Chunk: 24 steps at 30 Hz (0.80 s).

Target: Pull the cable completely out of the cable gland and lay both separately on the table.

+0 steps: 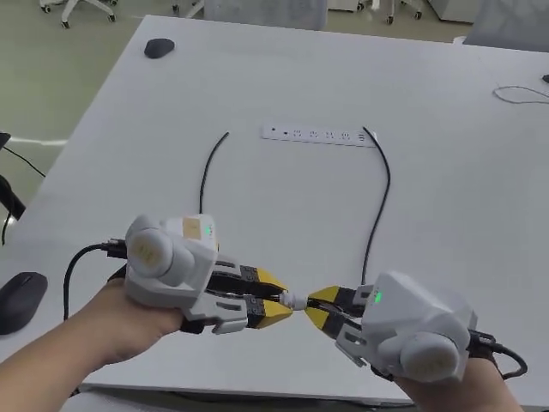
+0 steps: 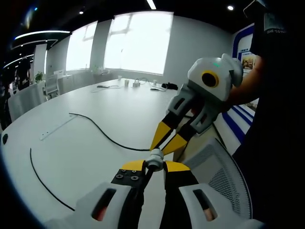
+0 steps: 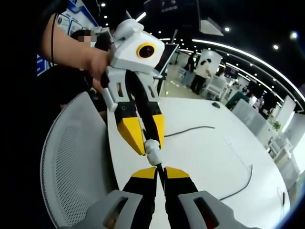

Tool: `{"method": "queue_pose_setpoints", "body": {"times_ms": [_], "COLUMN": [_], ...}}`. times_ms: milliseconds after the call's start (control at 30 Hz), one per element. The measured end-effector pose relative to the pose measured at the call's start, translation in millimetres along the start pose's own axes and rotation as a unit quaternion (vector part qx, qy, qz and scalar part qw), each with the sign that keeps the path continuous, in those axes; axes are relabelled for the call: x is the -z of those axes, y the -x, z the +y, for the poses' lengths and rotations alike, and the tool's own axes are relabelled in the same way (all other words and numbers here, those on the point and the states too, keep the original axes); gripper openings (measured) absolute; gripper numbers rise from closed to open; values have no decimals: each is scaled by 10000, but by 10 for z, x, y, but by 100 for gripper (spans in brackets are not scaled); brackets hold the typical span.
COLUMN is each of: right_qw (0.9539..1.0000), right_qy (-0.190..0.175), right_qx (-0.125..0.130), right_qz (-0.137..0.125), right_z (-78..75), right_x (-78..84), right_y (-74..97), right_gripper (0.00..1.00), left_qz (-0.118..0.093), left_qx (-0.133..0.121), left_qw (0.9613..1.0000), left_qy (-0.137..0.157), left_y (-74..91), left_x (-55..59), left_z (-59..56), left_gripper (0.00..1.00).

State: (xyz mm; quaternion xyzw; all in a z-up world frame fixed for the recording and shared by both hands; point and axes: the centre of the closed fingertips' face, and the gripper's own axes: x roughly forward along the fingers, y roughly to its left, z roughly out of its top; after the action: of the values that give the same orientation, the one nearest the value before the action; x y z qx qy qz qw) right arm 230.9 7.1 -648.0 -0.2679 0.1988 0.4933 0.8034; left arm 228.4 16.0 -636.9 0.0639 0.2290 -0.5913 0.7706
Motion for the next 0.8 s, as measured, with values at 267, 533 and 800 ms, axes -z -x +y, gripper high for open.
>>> {"method": "queue_pose_setpoints", "body": {"times_ms": [267, 533, 800], "right_qw": [9999, 9994, 9980], "right_qy": [-130, -347, -608], "right_qx": [14, -1, 118], "right_qz": [63, 15, 126], "right_z": [-42, -68, -148], "right_x": [70, 98, 229], "right_y": [4, -7, 0], "right_gripper": [0, 0, 0], "left_qz": [29, -9, -7], "left_qx": [-69, -122, -127], "left_qw": [10000, 9999, 9999], "left_qy": [-57, -23, 31], "left_y": [-12, -19, -13], "left_x": [0, -14, -10], "left_z": [12, 23, 48], "left_gripper": [15, 15, 15]}}
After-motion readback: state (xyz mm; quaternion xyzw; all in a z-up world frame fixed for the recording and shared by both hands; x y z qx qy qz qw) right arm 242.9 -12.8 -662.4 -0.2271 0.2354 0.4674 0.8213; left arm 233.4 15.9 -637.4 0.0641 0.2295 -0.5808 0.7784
